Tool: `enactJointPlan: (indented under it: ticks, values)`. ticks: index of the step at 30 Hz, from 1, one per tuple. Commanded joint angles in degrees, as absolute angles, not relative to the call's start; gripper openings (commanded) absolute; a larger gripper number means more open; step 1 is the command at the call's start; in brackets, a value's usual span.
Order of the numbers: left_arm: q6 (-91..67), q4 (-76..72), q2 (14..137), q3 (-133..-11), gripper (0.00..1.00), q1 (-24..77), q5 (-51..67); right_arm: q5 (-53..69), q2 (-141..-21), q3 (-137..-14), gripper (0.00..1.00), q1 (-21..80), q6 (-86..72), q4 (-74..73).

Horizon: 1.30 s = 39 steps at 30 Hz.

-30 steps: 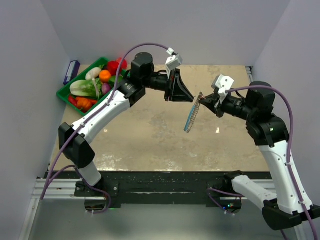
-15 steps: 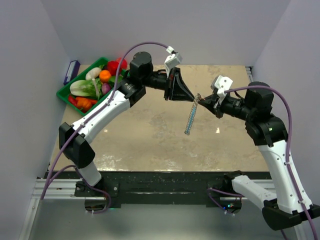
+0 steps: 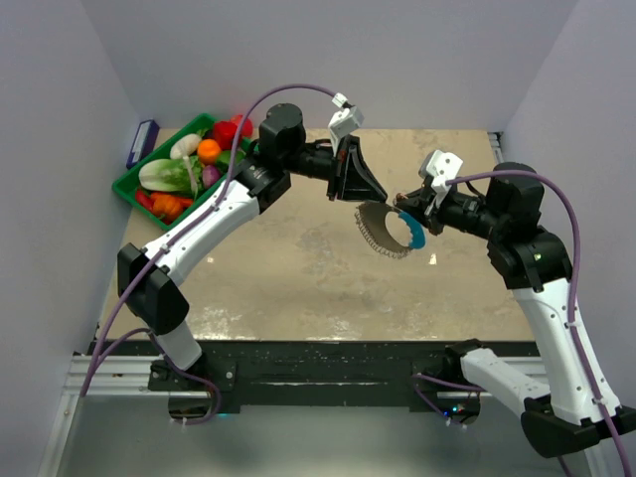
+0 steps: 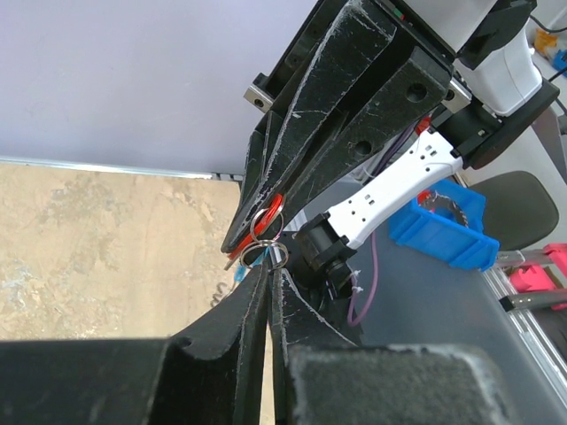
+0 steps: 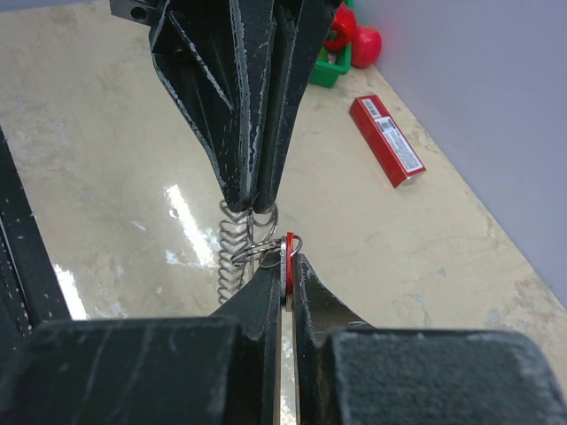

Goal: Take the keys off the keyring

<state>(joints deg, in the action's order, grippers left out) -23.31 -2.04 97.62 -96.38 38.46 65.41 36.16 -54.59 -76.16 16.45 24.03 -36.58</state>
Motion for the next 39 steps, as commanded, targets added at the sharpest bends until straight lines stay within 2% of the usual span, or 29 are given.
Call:
enactJointPlan:
  ticks: [1,5,12,15,31,39]
  values:
    - [-21.97,-2.37,97.65,-96.24,0.11,38.85,65.66,37.27,-53.88,-78.31,0.0,16.35,23.91,-34.63]
    - [-18.21,2.17,97.47,-97.37,0.11,39.64,64.34,36.83,-53.96,-78.57,0.0,16.35,23.56,-34.37]
    - [1.37,20.27,97.73,-103.0,0.13,44.47,57.93,36.74,-54.4,-79.63,0.0,16.35,22.76,-34.1]
    - [5.52,23.45,97.82,-104.76,0.15,45.44,55.29,36.74,-54.49,-79.72,0.0,16.26,22.68,-34.19]
    - [14.23,28.56,97.12,-106.61,0.18,46.4,47.47,37.35,-54.67,-80.59,0.0,16.26,20.48,-33.84]
    - [13.36,28.04,97.65,-107.84,0.19,46.58,47.72,36.39,-54.58,-80.16,0.0,16.17,20.39,-33.31]
